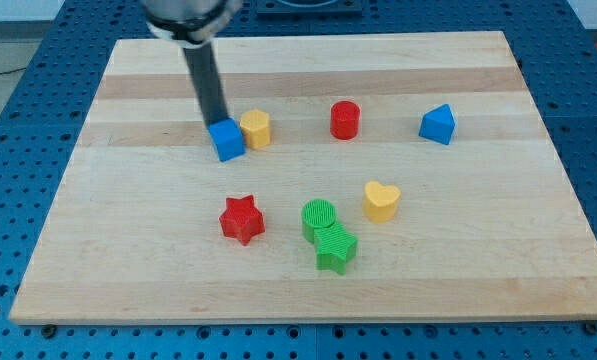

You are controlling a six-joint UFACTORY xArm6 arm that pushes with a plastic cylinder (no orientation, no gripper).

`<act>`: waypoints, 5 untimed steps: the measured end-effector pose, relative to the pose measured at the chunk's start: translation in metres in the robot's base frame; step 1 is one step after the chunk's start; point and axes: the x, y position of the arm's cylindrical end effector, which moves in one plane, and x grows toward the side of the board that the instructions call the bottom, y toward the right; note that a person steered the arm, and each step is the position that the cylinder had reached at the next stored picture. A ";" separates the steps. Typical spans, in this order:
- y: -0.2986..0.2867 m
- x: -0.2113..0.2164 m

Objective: Move the blue cube into the red star

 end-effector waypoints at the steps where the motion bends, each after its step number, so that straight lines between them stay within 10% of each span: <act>1: 0.008 0.040; 5: -0.040 0.107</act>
